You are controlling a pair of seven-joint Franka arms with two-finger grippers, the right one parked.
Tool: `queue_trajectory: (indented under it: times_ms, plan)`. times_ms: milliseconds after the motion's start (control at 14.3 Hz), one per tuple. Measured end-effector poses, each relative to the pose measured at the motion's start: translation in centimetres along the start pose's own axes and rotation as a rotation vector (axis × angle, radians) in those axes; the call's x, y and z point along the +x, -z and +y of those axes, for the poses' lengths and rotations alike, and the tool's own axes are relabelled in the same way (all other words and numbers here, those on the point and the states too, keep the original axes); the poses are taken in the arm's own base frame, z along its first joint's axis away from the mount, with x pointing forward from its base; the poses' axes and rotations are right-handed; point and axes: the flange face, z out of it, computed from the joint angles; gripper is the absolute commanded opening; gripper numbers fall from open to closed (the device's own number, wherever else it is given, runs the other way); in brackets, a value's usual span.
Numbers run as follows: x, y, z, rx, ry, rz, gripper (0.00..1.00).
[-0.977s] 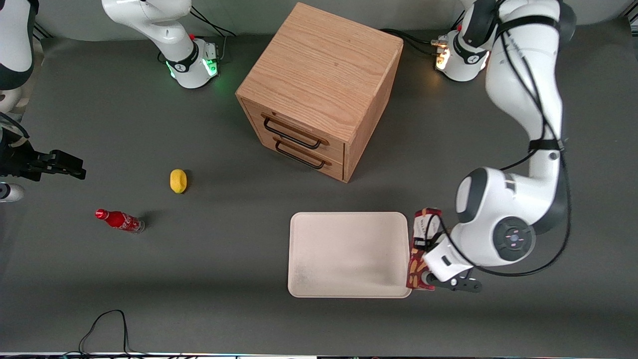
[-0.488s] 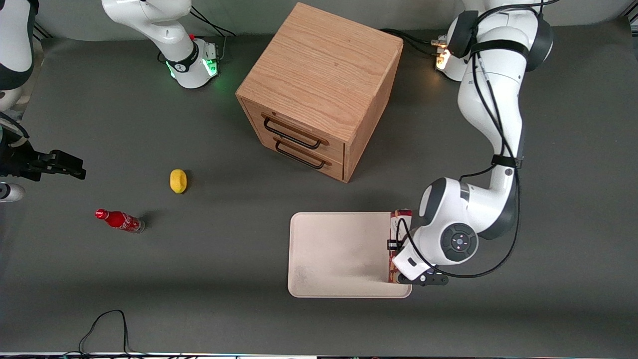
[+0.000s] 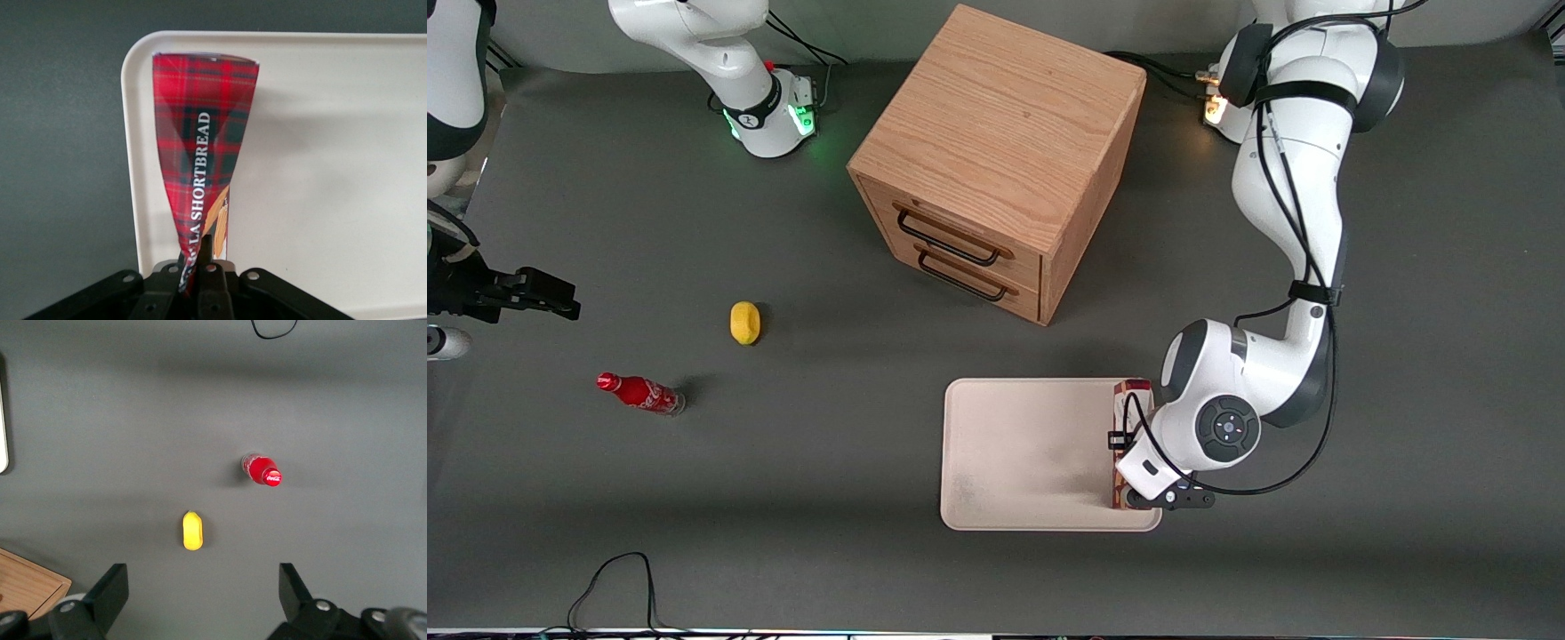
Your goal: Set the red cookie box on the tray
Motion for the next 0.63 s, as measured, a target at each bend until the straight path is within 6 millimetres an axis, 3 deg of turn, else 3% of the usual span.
queue_trajectory:
  times_ms: [70, 419, 628]
  plan:
    - [0.0, -0.2, 0.0, 0.003, -0.001, 0.003, 0.99]
    - [0.1, 0.2, 0.1, 0.046, -0.026, 0.027, 1.0]
    - [-0.3, 3.5, 1.0, 0.032, -0.036, 0.06, 1.0]
